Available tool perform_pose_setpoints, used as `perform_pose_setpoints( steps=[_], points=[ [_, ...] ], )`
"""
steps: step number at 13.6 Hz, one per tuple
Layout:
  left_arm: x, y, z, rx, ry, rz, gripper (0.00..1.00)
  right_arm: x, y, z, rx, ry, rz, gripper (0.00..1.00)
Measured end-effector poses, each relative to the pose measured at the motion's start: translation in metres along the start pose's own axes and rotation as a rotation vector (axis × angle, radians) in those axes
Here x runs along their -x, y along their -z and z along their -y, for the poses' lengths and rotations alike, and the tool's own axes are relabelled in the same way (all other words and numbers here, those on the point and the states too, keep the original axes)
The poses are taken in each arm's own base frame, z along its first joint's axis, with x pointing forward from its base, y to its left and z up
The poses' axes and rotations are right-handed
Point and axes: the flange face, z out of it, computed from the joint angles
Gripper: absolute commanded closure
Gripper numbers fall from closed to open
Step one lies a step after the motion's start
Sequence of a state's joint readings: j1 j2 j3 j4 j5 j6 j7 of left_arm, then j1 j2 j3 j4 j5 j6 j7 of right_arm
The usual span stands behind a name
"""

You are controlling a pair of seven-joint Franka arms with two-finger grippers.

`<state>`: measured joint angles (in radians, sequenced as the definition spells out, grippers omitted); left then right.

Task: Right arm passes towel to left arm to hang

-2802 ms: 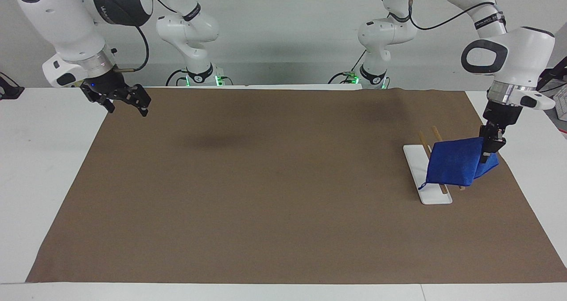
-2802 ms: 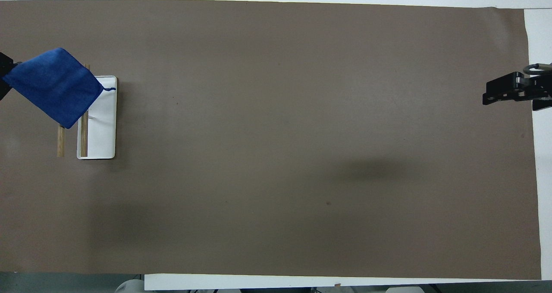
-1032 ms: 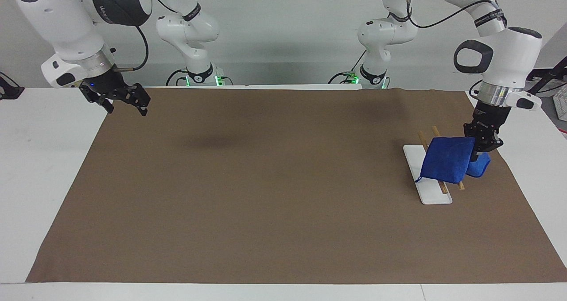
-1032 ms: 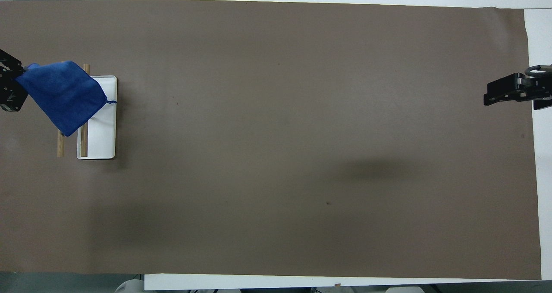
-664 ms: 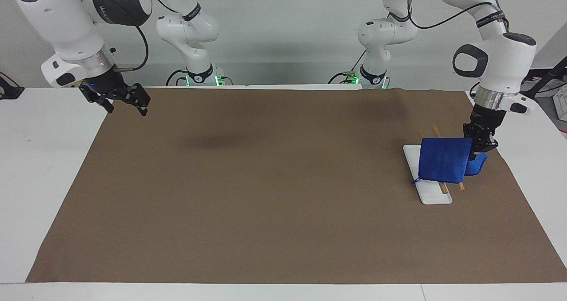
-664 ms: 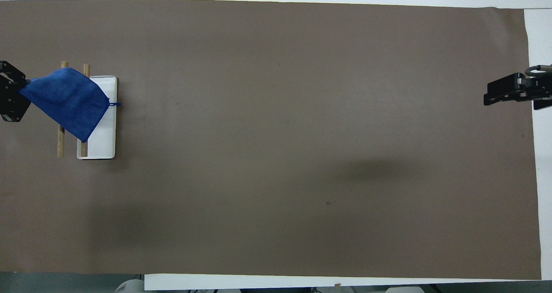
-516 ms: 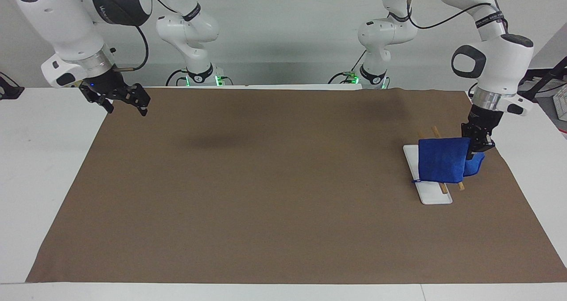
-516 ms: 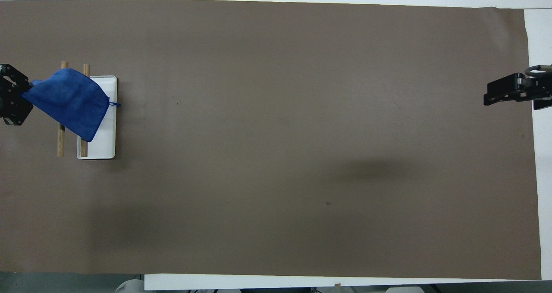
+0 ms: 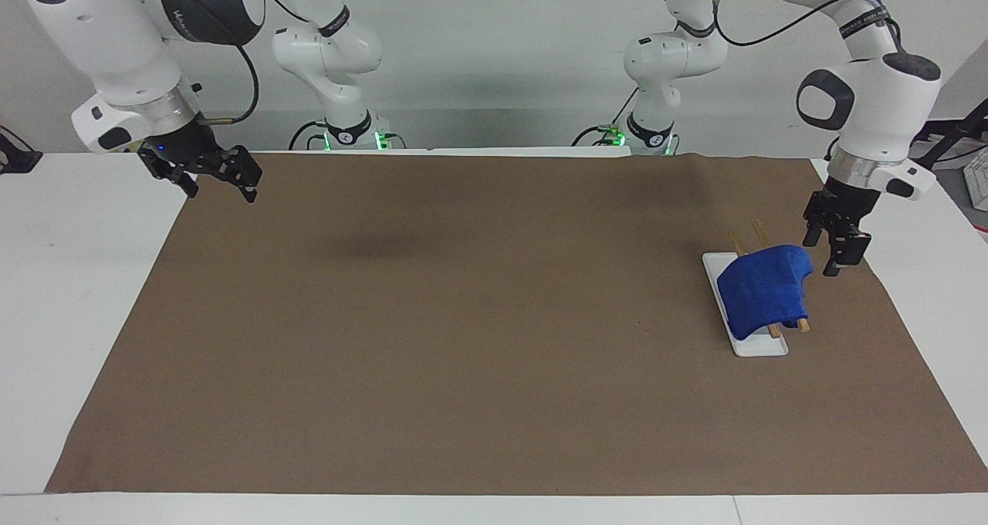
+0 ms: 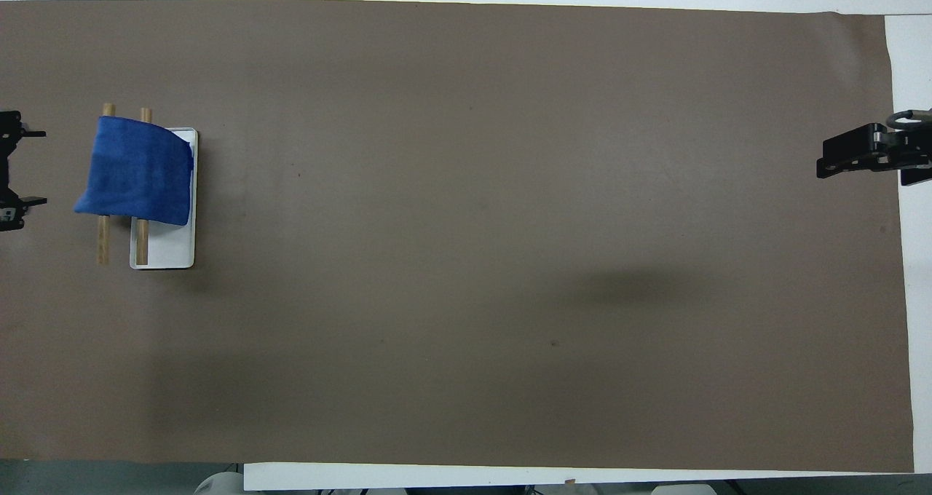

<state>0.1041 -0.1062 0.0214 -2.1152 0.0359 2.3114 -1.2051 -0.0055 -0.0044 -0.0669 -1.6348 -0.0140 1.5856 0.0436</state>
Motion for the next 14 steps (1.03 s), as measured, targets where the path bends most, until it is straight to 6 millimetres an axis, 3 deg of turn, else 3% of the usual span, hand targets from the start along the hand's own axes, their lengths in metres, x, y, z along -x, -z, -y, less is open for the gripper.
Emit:
perform_pose_setpoints(
  steps=[3, 5, 8, 10, 11, 14],
  points=[
    [-0.02, 0.038, -0.013, -0.061, -0.15, 0.001, 0.0, 0.0, 0.0, 0.0, 0.0, 0.0, 0.0, 0.0],
    [-0.031, 0.053, -0.018, -0.101, -0.294, 0.022, 0.0, 0.0, 0.0, 0.0, 0.0, -0.001, 0.0, 0.0],
    [-0.03, 0.082, -0.025, -0.159, -0.561, 0.083, 0.0, 0.001, 0.005, -0.003, -0.001, -0.005, -0.01, 0.0],
    [-0.011, 0.105, -0.026, -0.231, -0.776, 0.181, 0.0, 0.004, 0.01, -0.005, -0.002, -0.007, -0.018, 0.0],
    [0.008, 0.115, -0.028, -0.264, -0.895, 0.239, 0.0, 0.004, 0.01, -0.005, -0.002, -0.008, -0.019, 0.0],
    [0.055, 0.129, -0.036, -0.315, -1.096, 0.351, 0.0, 0.004, 0.01, -0.006, -0.002, -0.01, -0.018, 0.0]
  ],
)
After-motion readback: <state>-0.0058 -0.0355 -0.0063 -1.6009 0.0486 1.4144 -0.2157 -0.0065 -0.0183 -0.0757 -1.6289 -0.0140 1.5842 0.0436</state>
